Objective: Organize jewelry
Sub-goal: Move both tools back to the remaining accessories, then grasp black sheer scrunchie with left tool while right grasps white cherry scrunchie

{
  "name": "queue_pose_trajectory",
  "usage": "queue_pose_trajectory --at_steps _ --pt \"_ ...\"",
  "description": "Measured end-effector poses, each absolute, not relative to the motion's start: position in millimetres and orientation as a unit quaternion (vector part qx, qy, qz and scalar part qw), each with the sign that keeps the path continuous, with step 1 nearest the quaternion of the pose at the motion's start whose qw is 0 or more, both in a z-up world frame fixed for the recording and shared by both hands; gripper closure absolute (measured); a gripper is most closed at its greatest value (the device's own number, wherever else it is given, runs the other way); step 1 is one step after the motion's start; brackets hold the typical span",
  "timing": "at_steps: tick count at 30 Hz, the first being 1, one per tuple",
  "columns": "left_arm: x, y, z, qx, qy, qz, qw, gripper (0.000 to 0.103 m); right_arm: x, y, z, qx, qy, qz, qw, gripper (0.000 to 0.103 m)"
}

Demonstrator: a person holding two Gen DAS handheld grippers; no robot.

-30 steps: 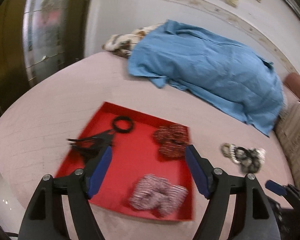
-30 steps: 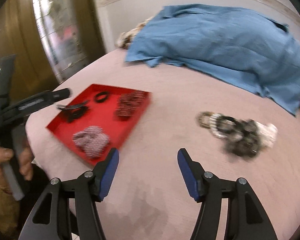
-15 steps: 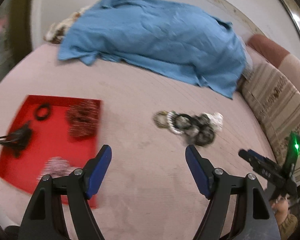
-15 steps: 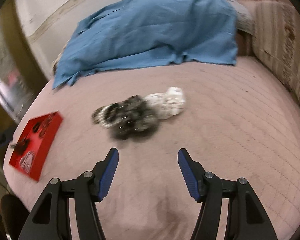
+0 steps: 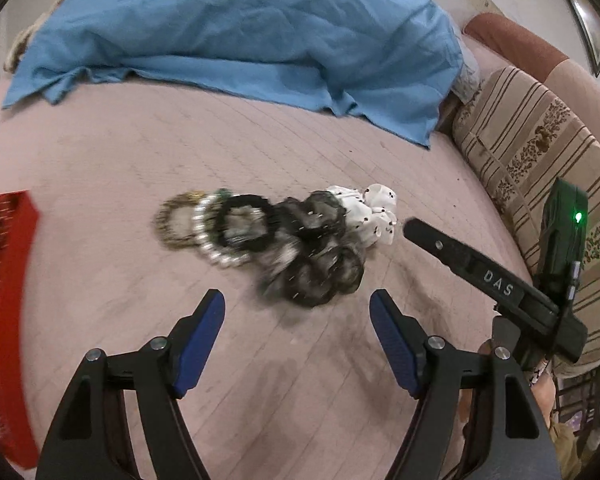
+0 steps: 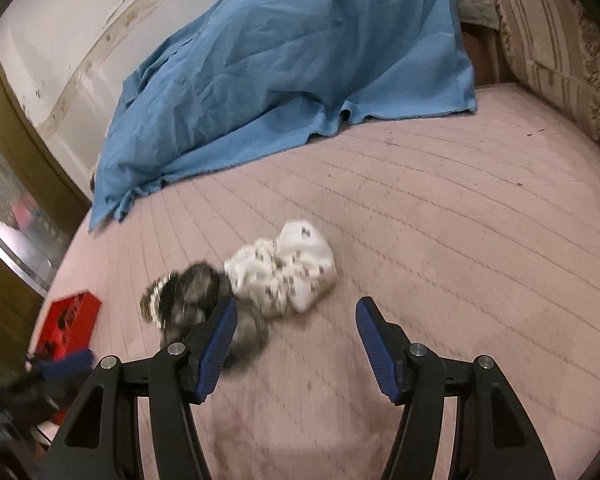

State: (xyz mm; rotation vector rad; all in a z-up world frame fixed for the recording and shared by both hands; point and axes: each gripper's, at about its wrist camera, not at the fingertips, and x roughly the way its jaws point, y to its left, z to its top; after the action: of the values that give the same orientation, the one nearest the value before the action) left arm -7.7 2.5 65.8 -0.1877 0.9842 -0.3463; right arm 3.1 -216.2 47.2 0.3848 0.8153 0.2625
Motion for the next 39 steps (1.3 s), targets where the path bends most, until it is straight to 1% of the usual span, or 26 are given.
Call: queue_pose_trajectory --at_steps 8,10,12,13,14,15,16,17,18,28,33,36,39 --pt "25 -33 40 -0.076 0.487 -0.184 0.85 0.03 47 -224 18 0.233 0.413 0.146 0.868 0.037" --pt "29 -37 33 -0.072 0.491 -0.185 0.848 0.03 52 -224 15 0.239 0.414 0.148 0.866 0.039" --pt "32 -39 30 -0.072 0.493 -0.184 0.847 0.033 56 -224 14 0.242 0.413 0.151 0.865 0.041" --pt "33 -39 29 -0.071 0.494 -0.183 0.847 0.037 57 -223 14 0.243 0.412 0.153 0.865 0.044" --pt "33 -39 28 -0.07 0.495 -0.182 0.847 0.046 58 -224 14 0.243 0.412 0.154 0.865 0.047" --pt "33 -40 27 -0.067 0.497 -0.177 0.847 0.054 59 -222 13 0.242 0.412 0.157 0.864 0.056" --pt "34 -40 26 -0.065 0.5 -0.174 0.846 0.076 60 -221 13 0.24 0.414 0.159 0.863 0.069" --pt "35 -39 24 -0.065 0.506 -0.171 0.843 0.09 61 -219 12 0.238 0.416 0.162 0.863 0.078" --pt "33 -36 24 -0.068 0.508 -0.171 0.842 0.09 62 -217 11 0.236 0.419 0.166 0.861 0.091" --pt "-15 -9 68 -0.077 0.477 -0.184 0.856 0.09 34 -217 39 0.231 0.386 0.166 0.878 0.093" --pt "-53 23 91 -0.09 0.461 -0.193 0.861 0.09 11 -218 49 0.218 0.376 0.15 0.888 0.093" --pt "-73 48 100 -0.134 0.46 -0.222 0.849 0.09 -7 -215 61 0.209 0.364 0.139 0.897 0.093" --pt "-90 73 107 -0.128 0.449 -0.192 0.863 0.09 -28 -211 66 0.211 0.359 0.139 0.898 0.093"
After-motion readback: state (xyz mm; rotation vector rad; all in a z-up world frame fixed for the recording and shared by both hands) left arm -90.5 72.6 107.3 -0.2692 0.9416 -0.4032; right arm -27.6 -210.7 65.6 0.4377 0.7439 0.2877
